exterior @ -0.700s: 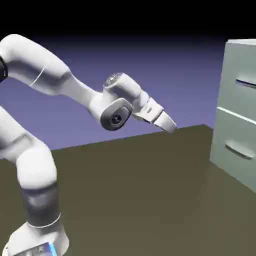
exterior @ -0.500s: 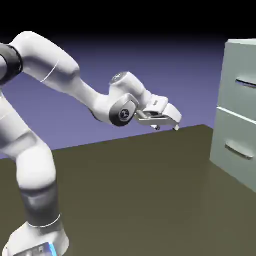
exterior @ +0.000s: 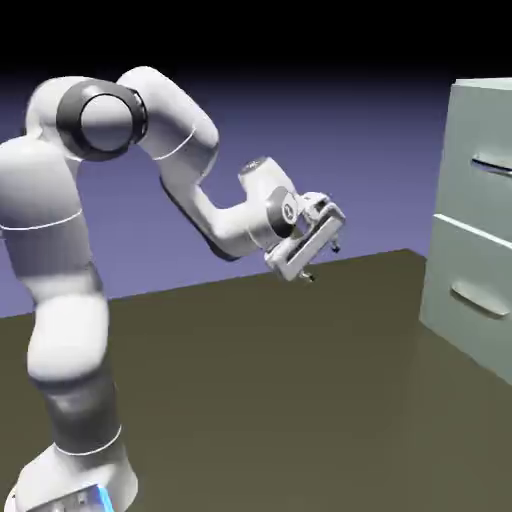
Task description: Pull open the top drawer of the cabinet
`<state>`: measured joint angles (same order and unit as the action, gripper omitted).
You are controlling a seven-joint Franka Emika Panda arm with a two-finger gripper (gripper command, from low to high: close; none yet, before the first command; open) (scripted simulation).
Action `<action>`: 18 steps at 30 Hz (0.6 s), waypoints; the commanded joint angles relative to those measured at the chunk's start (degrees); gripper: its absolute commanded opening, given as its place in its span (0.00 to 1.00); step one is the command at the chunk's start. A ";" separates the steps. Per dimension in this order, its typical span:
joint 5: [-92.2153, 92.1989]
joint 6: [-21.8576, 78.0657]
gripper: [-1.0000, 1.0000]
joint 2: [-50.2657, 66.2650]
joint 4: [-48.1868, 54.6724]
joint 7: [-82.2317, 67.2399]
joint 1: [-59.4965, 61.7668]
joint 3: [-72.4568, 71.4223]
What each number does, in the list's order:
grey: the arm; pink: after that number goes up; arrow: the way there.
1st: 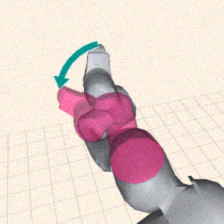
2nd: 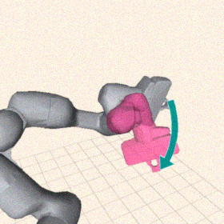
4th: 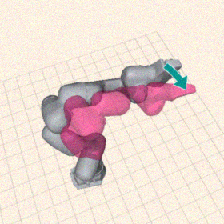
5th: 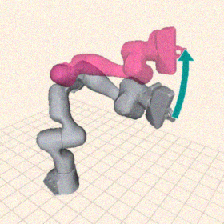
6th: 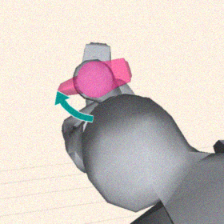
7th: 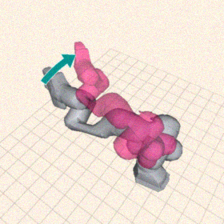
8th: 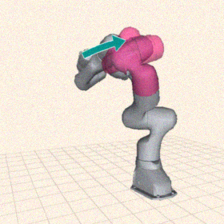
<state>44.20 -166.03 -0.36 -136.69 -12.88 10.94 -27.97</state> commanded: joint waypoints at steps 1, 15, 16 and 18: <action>1.99 0.36 0.50 1.46 1.10 -2.50 0.76 -1.26; 29.86 5.39 0.50 21.82 16.42 -37.38 8.24 -18.90; 31.85 5.75 0.50 23.27 17.52 -39.87 8.78 -20.16; 35.83 6.46 0.50 26.18 19.71 -44.86 9.85 -22.68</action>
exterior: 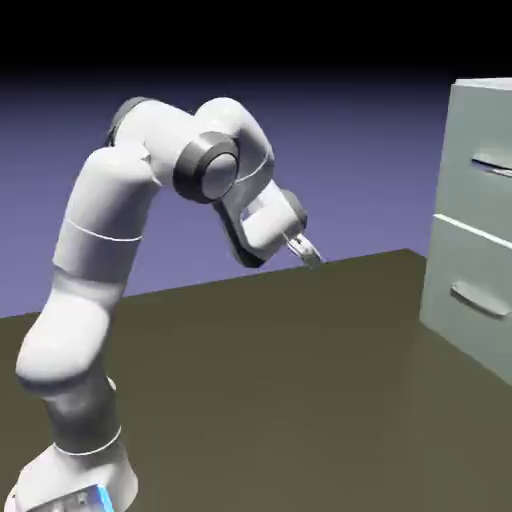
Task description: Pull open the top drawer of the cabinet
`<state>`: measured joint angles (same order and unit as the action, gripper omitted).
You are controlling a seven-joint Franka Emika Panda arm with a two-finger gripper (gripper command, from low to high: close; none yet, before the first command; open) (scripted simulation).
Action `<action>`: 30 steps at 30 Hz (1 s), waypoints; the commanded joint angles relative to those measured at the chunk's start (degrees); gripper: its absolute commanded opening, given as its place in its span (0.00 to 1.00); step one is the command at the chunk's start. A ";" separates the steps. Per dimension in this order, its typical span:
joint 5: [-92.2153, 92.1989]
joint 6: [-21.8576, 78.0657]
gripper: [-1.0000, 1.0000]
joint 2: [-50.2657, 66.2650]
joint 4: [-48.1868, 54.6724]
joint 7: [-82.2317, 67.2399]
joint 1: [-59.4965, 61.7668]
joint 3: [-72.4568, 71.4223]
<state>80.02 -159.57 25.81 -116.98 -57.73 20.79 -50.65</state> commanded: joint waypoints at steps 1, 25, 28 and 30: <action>1.99 0.36 0.50 1.46 1.10 -2.50 0.54 -1.26; 49.76 8.98 0.50 36.36 27.37 -62.30 13.35 -31.50; 55.73 10.06 0.50 40.72 30.66 -69.77 14.96 -35.27; 59.71 10.77 0.50 43.63 32.85 -74.76 16.03 -37.79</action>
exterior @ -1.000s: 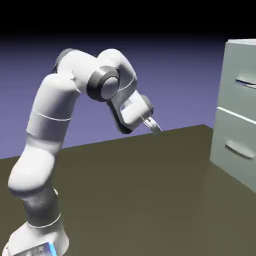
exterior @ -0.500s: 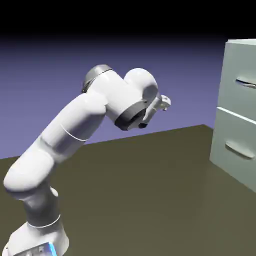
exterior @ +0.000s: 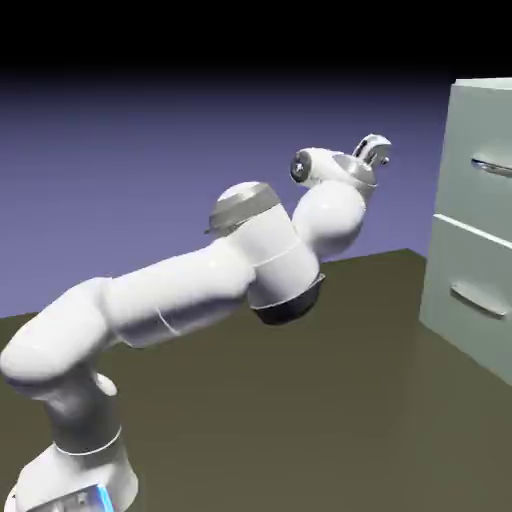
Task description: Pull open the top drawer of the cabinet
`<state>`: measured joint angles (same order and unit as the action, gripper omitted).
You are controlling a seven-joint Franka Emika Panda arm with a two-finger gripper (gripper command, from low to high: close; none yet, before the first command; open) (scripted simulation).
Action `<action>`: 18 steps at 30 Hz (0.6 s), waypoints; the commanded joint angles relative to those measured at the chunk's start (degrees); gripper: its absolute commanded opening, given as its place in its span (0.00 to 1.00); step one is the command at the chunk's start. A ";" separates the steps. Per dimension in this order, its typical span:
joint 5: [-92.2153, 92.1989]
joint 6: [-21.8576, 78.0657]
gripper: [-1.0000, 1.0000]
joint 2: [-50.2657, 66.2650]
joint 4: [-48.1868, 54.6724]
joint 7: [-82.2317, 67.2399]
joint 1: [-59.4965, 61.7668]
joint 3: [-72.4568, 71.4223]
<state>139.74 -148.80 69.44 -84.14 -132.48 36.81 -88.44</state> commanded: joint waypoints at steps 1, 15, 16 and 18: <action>1.99 0.36 0.50 1.46 1.10 -2.50 0.53 -1.26; 17.95 0.19 0.50 14.37 18.72 -26.92 0.15 -12.56; 17.70 -0.62 0.50 14.51 20.80 -27.73 -1.08 -12.70; 17.20 -2.24 0.50 14.78 24.95 -29.33 -3.55 -12.99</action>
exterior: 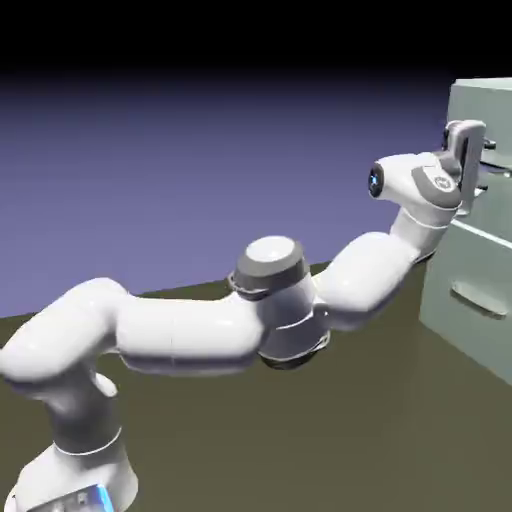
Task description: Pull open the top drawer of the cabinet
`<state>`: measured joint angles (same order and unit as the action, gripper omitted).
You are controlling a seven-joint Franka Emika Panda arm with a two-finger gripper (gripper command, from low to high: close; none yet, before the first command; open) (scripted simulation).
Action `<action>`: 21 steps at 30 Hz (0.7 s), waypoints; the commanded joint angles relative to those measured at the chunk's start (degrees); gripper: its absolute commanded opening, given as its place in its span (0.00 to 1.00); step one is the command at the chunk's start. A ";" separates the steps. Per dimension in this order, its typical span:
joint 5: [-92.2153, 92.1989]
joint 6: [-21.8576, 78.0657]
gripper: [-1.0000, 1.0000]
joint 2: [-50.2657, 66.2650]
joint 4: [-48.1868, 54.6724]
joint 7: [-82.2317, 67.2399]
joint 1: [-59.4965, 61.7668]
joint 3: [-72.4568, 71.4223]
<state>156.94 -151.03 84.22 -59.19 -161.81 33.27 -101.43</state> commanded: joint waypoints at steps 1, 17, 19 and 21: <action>-0.25 -0.81 0.50 0.13 2.08 -0.80 -1.23 -0.14; 3.88 4.58 0.00 5.19 -7.85 -2.90 3.01 -5.60; 4.28 6.36 0.00 5.54 -12.00 -2.03 5.31 -5.62; 4.61 8.15 0.00 5.88 -16.15 -1.21 7.62 -5.63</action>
<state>161.68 -142.91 90.09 -75.35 -162.95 40.88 -107.07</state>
